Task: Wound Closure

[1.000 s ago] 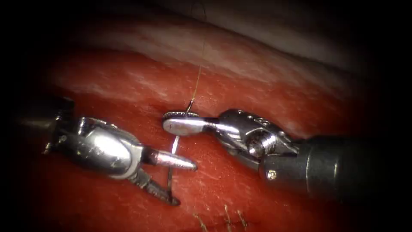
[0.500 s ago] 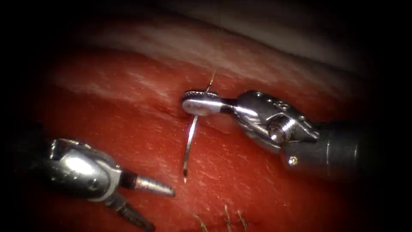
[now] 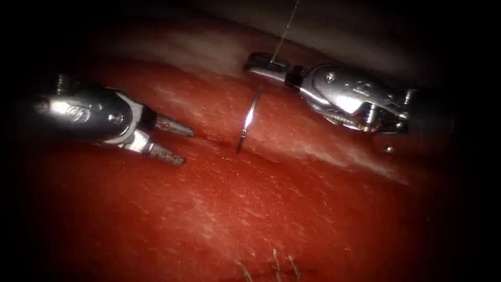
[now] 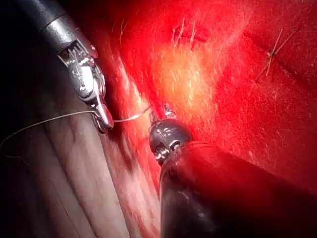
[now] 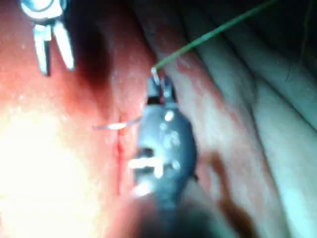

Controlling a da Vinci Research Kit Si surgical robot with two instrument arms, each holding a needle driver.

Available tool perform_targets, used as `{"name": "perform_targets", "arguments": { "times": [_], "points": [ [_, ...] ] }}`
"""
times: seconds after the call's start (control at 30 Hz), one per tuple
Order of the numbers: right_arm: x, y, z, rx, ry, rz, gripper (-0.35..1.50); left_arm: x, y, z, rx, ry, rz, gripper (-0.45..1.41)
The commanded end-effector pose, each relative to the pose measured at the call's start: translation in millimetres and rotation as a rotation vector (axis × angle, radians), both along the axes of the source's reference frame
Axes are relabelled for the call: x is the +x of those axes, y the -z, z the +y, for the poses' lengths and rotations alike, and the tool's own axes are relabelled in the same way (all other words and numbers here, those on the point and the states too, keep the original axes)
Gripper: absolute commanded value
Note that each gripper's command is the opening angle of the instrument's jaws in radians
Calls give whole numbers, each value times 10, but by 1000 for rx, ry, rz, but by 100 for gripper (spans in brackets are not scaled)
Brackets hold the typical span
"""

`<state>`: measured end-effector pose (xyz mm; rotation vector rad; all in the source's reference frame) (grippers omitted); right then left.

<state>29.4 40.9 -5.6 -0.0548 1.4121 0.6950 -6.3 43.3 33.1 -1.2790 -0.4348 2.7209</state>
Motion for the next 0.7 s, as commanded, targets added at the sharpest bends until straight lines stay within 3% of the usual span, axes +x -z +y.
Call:
{"name": "perform_targets", "arguments": {
  "times": [0.03,0.33,0.7],
  "points": [
    [13,-5,11,-66,14,-26,-35,-2,-13,0,11,31,23,-15],
    [28,-6,13,-285,59,-124,-35,-18,-43,-5,-2,97,132,-16],
    [34,-5,7,-376,65,-188,-35,-42,-96,-46,43,78,213,-12]
  ]
}}
